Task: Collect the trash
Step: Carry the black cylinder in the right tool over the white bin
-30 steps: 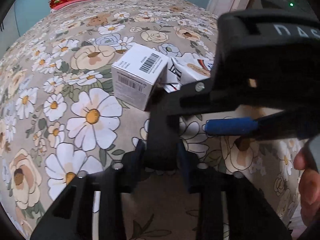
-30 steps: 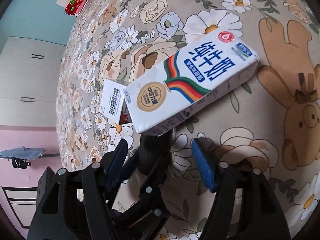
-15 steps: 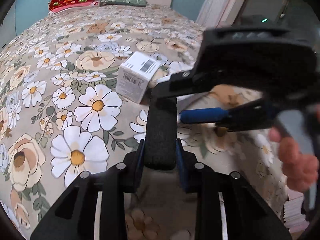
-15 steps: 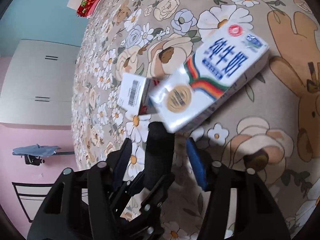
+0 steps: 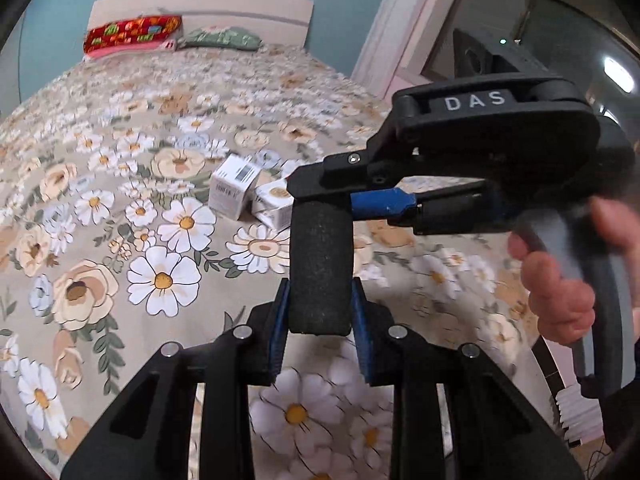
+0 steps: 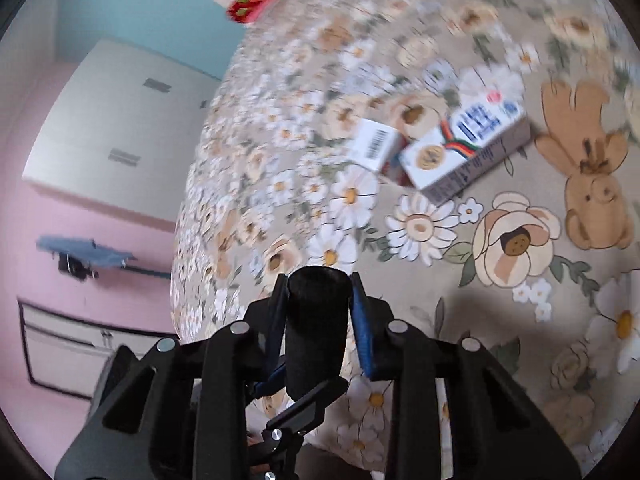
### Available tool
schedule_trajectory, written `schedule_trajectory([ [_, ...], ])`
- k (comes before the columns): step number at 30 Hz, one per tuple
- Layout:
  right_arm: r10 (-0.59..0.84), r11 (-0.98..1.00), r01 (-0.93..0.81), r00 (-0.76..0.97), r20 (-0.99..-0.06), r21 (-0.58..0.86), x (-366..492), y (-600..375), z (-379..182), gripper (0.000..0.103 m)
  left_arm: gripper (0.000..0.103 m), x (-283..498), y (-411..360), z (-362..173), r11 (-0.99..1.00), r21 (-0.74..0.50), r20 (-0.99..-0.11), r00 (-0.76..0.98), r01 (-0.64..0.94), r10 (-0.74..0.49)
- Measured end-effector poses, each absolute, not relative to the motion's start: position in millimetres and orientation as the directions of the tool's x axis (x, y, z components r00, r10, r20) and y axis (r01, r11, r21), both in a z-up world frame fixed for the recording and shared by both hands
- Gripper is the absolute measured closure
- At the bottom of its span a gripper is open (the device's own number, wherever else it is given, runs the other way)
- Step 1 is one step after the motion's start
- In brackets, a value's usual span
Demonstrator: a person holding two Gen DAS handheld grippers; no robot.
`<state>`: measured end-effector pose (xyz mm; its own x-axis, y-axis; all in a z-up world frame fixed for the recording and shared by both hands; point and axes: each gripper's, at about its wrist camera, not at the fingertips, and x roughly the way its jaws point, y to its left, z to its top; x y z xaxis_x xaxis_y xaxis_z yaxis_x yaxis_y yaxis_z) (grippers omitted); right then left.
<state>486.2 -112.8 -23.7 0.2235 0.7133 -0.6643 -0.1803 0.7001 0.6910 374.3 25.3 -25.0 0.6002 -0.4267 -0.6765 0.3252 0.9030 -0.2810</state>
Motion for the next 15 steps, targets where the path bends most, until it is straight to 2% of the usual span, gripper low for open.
schedule_trajectory([
  [8, 0.697, 0.715, -0.393, 0.343, -0.63, 0.578, 406.0, -108.3, 70.1, 0.072, 0.072, 317.1, 17.3, 41.7, 0.904, -0.203, -0.614, 0.67, 0.376, -0.417],
  [15, 0.708, 0.703, -0.474, 0.391, -0.588, 0.53, 345.5, -112.6, 133.9, 0.072, 0.073, 259.5, 14.6, 96.8, 0.907, -0.146, -0.562, 0.721, 0.396, -0.406],
])
